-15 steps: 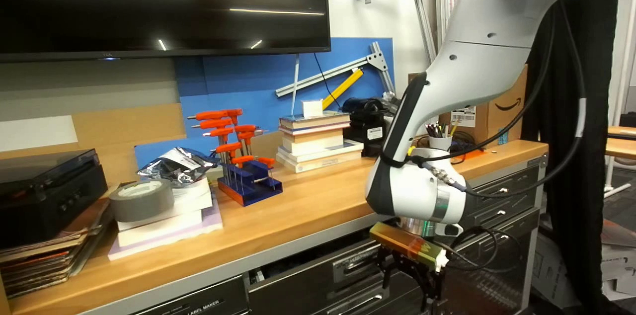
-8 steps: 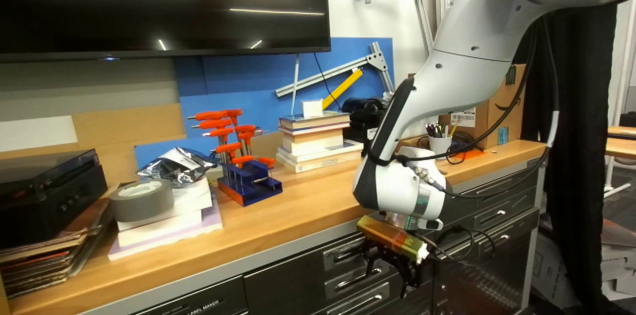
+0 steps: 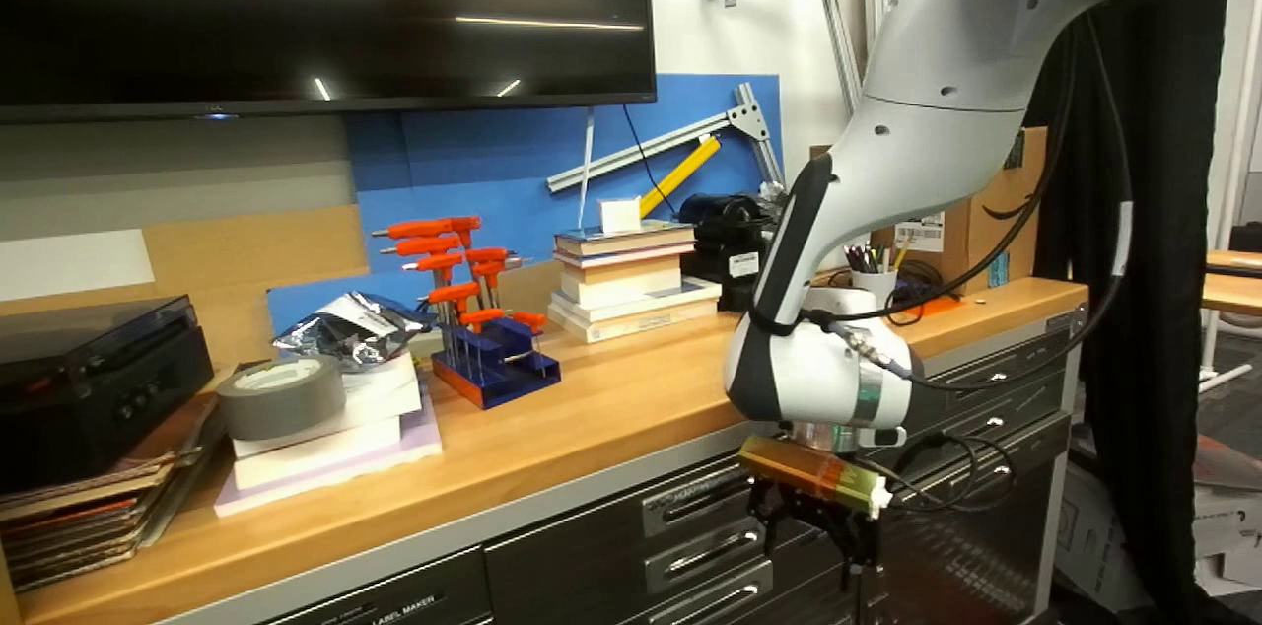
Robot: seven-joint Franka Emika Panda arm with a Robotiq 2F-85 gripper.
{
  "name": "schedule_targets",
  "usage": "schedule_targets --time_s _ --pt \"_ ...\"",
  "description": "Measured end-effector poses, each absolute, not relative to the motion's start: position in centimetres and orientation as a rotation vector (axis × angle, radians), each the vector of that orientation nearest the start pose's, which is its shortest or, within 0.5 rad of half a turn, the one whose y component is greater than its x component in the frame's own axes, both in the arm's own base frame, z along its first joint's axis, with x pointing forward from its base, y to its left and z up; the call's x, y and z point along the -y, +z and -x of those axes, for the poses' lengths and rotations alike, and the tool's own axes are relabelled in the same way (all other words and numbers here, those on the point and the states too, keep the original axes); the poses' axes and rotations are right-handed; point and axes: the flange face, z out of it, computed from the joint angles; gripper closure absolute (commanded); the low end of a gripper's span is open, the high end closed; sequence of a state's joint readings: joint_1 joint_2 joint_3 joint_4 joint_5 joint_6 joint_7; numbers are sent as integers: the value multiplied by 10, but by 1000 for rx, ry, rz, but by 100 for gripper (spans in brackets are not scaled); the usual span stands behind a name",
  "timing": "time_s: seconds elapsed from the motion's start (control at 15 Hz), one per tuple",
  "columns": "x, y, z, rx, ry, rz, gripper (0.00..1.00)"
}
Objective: Put the black objects inside the drawer then close the drawer.
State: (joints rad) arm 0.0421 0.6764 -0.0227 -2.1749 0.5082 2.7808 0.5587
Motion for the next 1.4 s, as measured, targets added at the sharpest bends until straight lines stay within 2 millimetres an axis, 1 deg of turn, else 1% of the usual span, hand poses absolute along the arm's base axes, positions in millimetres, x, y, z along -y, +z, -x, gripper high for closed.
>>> schedule_targets --time_s 0.13,0.27,0.33,0.47,0.67,0.93,1.2,1.4 --pt "34 77 -505 -1502 220 2697 0" --pt "49 90 -482 -1484 294 2769 0" --pt "53 100 -472 -1452 330 2807 0" --pt "57 124 -455 -1356 371 2888 0" --pt "49 169 -439 -1160 363 3001 0" --pt "29 234 -424 -834 345 3117 0" --pt "13 308 -409 -521 316 3168 0" --pt "2 366 -390 -361 302 3195 0"
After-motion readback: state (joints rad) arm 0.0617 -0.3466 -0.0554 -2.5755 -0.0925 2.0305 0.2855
